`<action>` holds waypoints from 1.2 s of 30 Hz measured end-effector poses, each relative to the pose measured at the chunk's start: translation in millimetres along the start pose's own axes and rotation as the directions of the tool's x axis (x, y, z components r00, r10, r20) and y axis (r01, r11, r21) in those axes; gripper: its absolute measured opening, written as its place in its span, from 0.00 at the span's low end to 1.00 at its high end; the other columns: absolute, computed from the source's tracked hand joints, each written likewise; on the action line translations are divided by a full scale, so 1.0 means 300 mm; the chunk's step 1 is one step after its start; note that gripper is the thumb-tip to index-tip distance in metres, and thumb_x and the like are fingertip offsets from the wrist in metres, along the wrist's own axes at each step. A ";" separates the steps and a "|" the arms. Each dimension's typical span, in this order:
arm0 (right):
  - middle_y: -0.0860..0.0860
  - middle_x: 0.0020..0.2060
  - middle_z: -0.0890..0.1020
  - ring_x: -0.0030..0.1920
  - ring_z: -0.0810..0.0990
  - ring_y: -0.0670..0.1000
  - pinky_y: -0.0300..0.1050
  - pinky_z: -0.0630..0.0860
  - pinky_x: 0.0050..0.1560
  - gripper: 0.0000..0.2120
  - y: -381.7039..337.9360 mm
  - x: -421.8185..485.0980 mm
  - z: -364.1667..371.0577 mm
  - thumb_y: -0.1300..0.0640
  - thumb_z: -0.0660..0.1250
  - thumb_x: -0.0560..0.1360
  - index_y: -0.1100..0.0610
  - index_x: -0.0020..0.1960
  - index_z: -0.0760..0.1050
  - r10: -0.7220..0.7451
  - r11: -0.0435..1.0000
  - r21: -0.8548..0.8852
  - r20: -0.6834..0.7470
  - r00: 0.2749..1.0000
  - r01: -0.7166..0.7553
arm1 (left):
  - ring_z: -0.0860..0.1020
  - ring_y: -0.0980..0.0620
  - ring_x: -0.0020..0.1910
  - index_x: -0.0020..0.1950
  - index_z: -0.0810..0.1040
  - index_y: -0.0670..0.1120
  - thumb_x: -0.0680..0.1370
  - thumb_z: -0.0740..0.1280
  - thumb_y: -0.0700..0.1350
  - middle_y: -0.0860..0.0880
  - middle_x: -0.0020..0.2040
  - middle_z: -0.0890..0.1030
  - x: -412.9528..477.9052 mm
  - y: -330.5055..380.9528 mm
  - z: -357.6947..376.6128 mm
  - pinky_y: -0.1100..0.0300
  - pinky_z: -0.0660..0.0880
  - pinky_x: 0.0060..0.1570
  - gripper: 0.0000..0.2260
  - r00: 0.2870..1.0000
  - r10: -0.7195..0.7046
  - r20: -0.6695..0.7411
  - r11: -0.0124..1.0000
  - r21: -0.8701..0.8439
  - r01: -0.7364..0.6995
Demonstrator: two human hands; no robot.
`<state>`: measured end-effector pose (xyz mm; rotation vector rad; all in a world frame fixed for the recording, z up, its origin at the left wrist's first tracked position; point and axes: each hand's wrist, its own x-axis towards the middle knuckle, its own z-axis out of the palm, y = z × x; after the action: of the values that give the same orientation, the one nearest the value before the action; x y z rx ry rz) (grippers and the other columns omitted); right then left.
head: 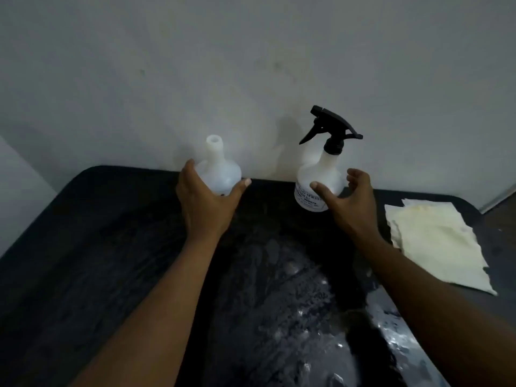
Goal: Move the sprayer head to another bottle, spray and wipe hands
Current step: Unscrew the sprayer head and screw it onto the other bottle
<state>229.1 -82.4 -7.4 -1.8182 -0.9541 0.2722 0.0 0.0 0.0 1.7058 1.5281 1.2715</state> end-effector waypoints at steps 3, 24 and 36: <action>0.55 0.67 0.73 0.64 0.73 0.54 0.46 0.71 0.59 0.45 0.022 0.020 0.010 0.38 0.77 0.62 0.56 0.71 0.64 0.007 0.999 -0.050 0.030 1.000 -0.005 | 0.64 0.41 0.72 0.76 0.57 0.41 0.61 0.81 0.58 0.41 0.72 0.66 0.027 -0.029 0.027 0.42 0.65 0.70 0.53 0.997 -0.030 0.069 1.000 0.013 0.029; 0.44 0.58 0.74 0.54 0.77 0.44 0.40 0.78 0.50 0.42 0.003 -0.364 -0.120 0.30 0.76 0.55 0.42 0.64 0.66 -0.030 0.993 -0.104 0.247 0.969 0.057 | 0.75 0.49 0.60 0.67 0.68 0.51 0.59 0.81 0.50 0.49 0.63 0.73 -0.245 0.028 -0.183 0.50 0.76 0.57 0.40 0.860 -0.023 0.510 0.997 0.069 -0.014; 0.41 0.57 0.69 0.53 0.74 0.41 0.31 0.70 0.44 0.46 -0.070 -0.556 -0.228 0.32 0.77 0.50 0.34 0.61 0.58 0.021 0.987 -0.156 0.332 0.943 0.033 | 0.70 0.53 0.69 0.70 0.57 0.68 0.54 0.82 0.54 0.56 0.72 0.65 -0.452 0.106 -0.318 0.56 0.76 0.58 0.51 0.773 -0.062 0.632 0.994 0.112 -0.012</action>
<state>148.1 -244.5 2.6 -1.9520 -1.2467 0.5257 -59.1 -155.7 27.5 1.9085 1.2039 0.4910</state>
